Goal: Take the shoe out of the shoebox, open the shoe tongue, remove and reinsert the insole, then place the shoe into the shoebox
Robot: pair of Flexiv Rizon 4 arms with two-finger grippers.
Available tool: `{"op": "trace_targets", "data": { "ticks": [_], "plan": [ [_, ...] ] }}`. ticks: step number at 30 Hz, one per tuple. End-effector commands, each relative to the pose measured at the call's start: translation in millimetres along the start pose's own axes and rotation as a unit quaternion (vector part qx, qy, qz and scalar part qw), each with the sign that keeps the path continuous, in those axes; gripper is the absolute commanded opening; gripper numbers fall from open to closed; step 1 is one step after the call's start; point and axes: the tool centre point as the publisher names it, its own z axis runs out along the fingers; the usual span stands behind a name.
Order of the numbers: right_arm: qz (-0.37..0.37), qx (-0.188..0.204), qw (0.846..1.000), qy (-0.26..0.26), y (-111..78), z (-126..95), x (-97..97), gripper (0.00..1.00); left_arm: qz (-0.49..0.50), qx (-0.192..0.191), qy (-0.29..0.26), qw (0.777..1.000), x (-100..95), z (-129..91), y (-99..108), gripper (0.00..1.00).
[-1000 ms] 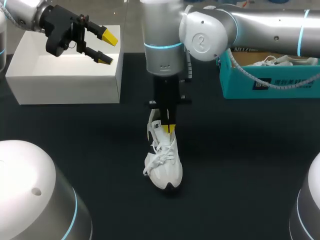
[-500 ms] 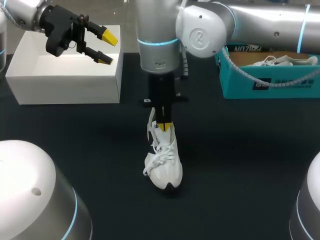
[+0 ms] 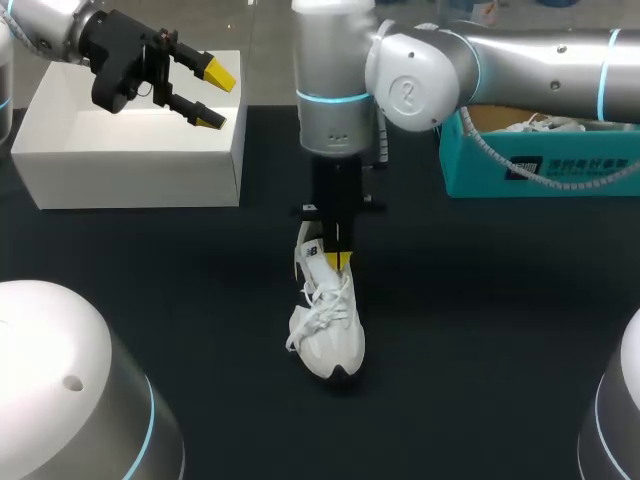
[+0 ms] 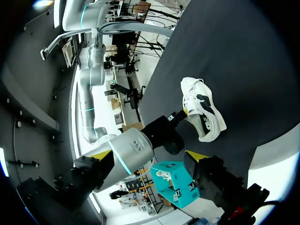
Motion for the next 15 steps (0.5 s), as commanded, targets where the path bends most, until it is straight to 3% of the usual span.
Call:
{"op": "trace_targets", "data": {
  "ticks": [1, 10, 15],
  "plan": [
    [0.005, -0.008, 1.0, -0.004, -8.6, -12, 3.2, 0.0, 0.0, 0.002, 0.001, 1.0, -0.1, -1, 1, 1.0],
    [0.008, -0.016, 1.0, -0.02, -32.7, -41, 12.8, 0.0, 0.0, 0.002, 0.001, 1.0, -0.1, -1, 1, 1.0],
    [-0.007, -0.016, 1.0, -0.016, -25.2, -37, 19.4, 0.0, 0.0, 0.002, 0.001, 1.0, -0.1, -1, 1, 1.0]
  ]
}}
